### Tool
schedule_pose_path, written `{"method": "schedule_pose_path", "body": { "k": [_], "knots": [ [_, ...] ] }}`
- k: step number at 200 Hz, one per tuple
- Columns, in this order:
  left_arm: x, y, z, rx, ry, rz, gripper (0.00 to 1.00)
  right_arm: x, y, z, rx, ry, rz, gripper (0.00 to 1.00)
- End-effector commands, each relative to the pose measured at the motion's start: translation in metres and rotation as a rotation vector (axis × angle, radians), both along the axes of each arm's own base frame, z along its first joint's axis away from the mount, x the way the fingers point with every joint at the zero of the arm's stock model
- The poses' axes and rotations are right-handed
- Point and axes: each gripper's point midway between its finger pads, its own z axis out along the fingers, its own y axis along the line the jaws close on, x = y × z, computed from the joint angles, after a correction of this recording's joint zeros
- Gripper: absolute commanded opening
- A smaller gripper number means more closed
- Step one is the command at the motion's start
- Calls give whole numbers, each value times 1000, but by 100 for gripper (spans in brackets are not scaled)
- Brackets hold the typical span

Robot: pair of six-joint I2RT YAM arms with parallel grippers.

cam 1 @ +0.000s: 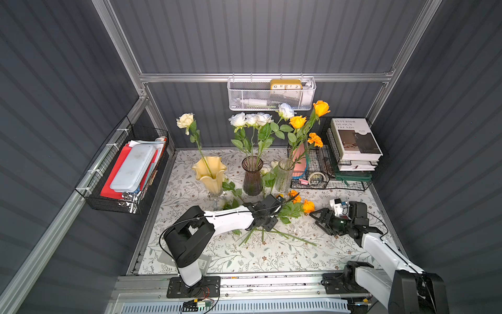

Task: Arrange the flowers in different vases according to their colors
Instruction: Pick up the flower at the center of the board.

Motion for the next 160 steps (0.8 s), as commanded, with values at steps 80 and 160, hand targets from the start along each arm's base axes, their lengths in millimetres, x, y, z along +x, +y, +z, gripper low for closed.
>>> {"method": "schedule_pose_path", "body": {
  "k": [80,160],
  "knots": [
    [7,1,19,-1,-74,-16,6,-2,1,0,1,-7,7,72],
    [21,-3,80,-92,-211,4,0,-3,1,1,-2,-10,4,72]
  ]
}}
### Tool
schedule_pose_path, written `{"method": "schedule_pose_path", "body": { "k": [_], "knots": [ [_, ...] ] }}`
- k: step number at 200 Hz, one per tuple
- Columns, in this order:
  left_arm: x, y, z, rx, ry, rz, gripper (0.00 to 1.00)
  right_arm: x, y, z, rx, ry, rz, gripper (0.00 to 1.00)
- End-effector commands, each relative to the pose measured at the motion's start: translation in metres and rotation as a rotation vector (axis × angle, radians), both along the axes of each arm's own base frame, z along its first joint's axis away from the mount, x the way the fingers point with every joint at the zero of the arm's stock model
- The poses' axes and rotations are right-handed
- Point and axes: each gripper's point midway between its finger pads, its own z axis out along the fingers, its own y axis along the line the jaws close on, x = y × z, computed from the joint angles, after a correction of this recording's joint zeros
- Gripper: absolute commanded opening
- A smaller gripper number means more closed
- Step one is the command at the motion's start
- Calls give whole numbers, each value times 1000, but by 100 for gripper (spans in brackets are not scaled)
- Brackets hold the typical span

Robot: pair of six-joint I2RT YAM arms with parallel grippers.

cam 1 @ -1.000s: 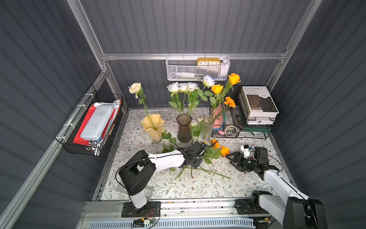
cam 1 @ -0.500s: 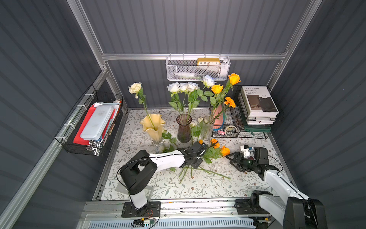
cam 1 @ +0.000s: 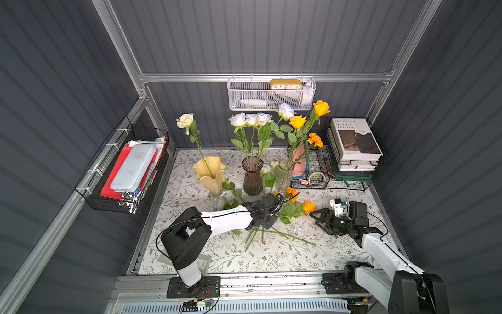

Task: Arrange the flowers in different vases according to their colors
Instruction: Pick up the flower at the center of the board, then insert the flower into the vase.

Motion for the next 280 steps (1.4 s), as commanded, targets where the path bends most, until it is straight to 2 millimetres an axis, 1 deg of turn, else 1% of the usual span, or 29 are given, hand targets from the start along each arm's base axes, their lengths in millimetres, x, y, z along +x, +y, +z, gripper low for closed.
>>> {"method": "schedule_pose_path", "body": {
  "k": [1,16,47,65,76,84,103,111,122,124,130,131,132,136,145,156,169,174,184,193,202,214,228,237,257,280],
  "knots": [
    [8,-8,57,-98,-110,-7,0,-3,1,-1,-1,-3,4,72],
    [8,-11,86,-140,-143,-26,0,-3,1,-1,-2,-2,2,72],
    [-6,-19,146,-242,-195,-93,0,-3,1,-1,-4,-1,2,72],
    [-13,-22,186,-317,-236,-140,0,-3,0,-2,-7,1,-1,72],
    [-19,-26,222,-387,-285,-191,0,-2,0,-3,-8,4,0,72],
    [-23,-29,252,-451,-331,-228,0,-2,0,-3,-8,5,0,72],
    [-36,-30,334,-621,-493,-315,0,-2,0,-3,-11,5,0,72],
    [-47,-30,357,-682,-516,-363,0,-2,0,-3,-11,4,0,72],
    [-51,-28,395,-758,-634,-398,0,-2,0,-3,-10,6,2,72],
    [-51,-28,403,-772,-661,-400,0,-2,0,-3,-10,6,1,72],
    [-49,-29,414,-791,-716,-410,0,-2,0,-3,-9,6,2,72],
    [-50,-27,425,-809,-740,-411,0,-2,0,-3,-9,6,2,72],
    [-51,-26,432,-818,-757,-412,0,-2,0,-3,-9,6,2,72],
    [-49,-25,445,-841,-801,-419,0,-2,0,-3,-7,6,3,72],
    [-40,-25,463,-874,-872,-425,0,-3,1,-2,-6,6,5,72],
    [-20,-23,481,-921,-918,-425,0,-3,1,-2,-5,6,6,72],
    [5,-17,494,-979,-955,-426,0,-3,1,-3,-3,5,4,72],
    [15,-13,496,-995,-975,-417,0,-3,1,-2,-4,3,3,72],
    [30,-13,499,-1015,-1002,-425,0,-2,1,-3,-3,6,4,72],
    [44,-16,497,-1019,-1009,-427,0,-2,1,-4,0,11,9,72],
    [58,-21,491,-1022,-999,-434,0,-2,2,-5,4,18,11,72],
    [72,-25,484,-1055,-970,-450,0,-3,2,-5,7,20,13,72],
    [83,-30,477,-1090,-939,-454,0,-3,2,-5,2,16,9,72],
    [81,-37,470,-1113,-912,-499,0,-3,1,-5,-2,14,6,72],
    [85,-44,459,-1174,-878,-516,0,-3,1,-5,-3,13,7,72],
    [97,-56,441,-1209,-832,-520,0,-3,2,-5,1,15,11,72]
  ]
}}
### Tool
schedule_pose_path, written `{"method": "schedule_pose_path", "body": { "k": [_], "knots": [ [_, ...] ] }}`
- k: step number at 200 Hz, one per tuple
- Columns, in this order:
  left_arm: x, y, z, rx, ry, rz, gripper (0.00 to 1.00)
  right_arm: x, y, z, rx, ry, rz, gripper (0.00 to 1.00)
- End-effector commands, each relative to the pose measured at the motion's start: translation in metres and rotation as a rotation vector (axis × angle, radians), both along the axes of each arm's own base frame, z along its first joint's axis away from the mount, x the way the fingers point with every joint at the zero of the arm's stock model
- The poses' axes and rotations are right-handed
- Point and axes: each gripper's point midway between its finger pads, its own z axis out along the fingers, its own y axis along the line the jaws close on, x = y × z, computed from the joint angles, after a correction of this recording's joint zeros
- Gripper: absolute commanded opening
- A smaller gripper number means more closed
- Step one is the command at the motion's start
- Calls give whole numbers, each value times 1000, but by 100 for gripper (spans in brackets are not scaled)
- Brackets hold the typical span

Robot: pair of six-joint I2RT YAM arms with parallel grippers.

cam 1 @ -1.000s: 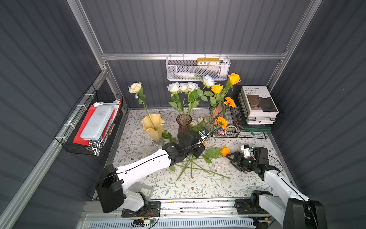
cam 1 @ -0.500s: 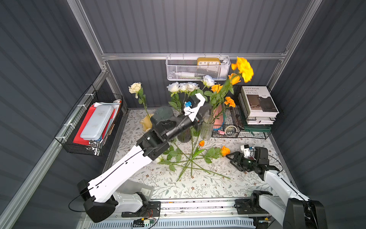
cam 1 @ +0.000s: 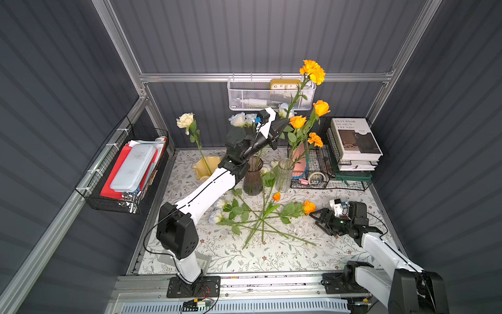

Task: Arrange the flowers in different vases according to their colors
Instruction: Insert the flower into the vase.

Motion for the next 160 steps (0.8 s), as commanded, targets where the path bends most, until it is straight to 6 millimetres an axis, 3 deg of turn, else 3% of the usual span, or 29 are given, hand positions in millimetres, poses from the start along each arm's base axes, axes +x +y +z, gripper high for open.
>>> {"method": "schedule_pose_path", "body": {
  "k": [1,119,141,151,160],
  "knots": [
    [-17,0,22,-101,-53,-105,0,-2,2,-1,2,-2,12,72],
    [40,-40,-77,-75,94,-118,1,-1,2,0,2,-7,12,72],
    [46,-42,-96,-69,116,-109,8,-1,2,-1,4,-5,14,72],
    [48,-43,-106,-61,135,-106,21,-1,2,-1,4,-4,14,72],
    [49,-43,-114,-55,148,-105,25,-1,2,-1,5,-6,15,72]
  ]
}}
